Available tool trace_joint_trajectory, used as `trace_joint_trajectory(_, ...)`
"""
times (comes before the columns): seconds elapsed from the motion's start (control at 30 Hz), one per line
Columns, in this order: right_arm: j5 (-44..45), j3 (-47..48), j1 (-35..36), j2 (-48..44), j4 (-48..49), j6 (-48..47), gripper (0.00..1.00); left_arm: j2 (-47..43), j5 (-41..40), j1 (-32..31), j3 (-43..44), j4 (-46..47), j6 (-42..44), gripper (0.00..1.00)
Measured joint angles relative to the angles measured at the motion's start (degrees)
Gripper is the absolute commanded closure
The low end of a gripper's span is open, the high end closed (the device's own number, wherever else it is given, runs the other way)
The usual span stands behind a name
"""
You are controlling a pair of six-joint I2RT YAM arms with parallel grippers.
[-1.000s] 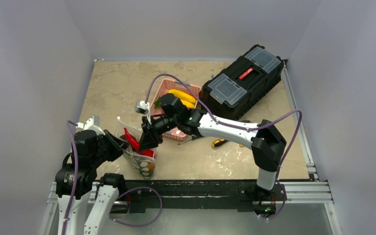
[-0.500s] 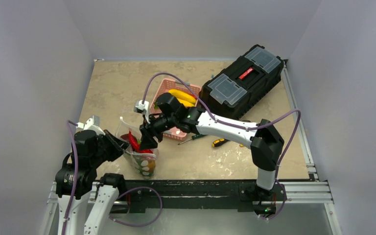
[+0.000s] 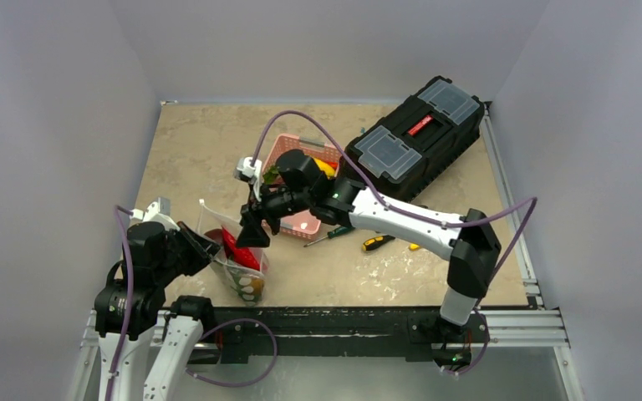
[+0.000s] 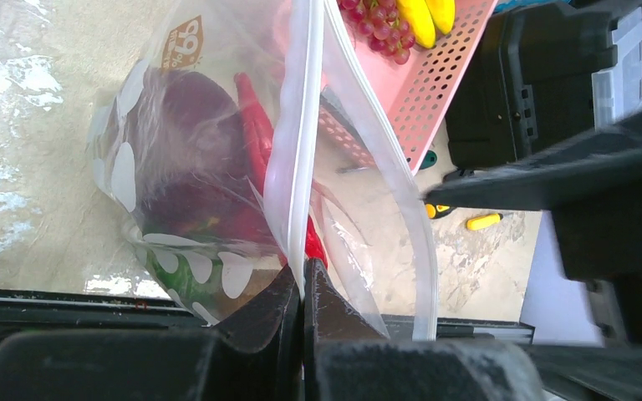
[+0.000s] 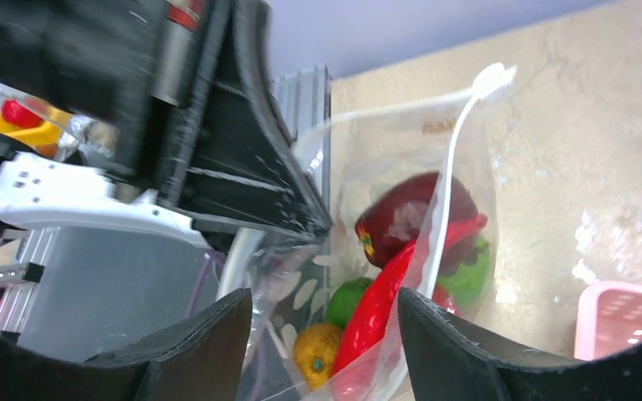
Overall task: Place the food in the zip-top bag and seal the zipper
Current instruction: Place the fake vegetable in the zipper food storage bag, then adjust the fake fruit in the bin.
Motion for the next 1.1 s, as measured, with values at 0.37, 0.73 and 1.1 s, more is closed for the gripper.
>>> trace_joint_trajectory(0.37, 16.1, 2.1, 0.1, -9.2, 4.4, 1.3, 0.09, -0.1, 0.0, 0.0, 0.0, -0.1, 0.0, 1.0)
trace_joint_trajectory(0.73, 56.2, 6.4, -4.9, 0.3, 0.1, 7.1, 0.02, -1.1, -0.3, 0.0, 0.0, -0.5, 0.1, 1.0)
trace_joint_trajectory(1.1, 58.3, 13.2, -12.9, 16.4, -5.7, 13.6, 0.05, -1.1, -0.2, 0.0, 0.0, -0.5, 0.1, 1.0)
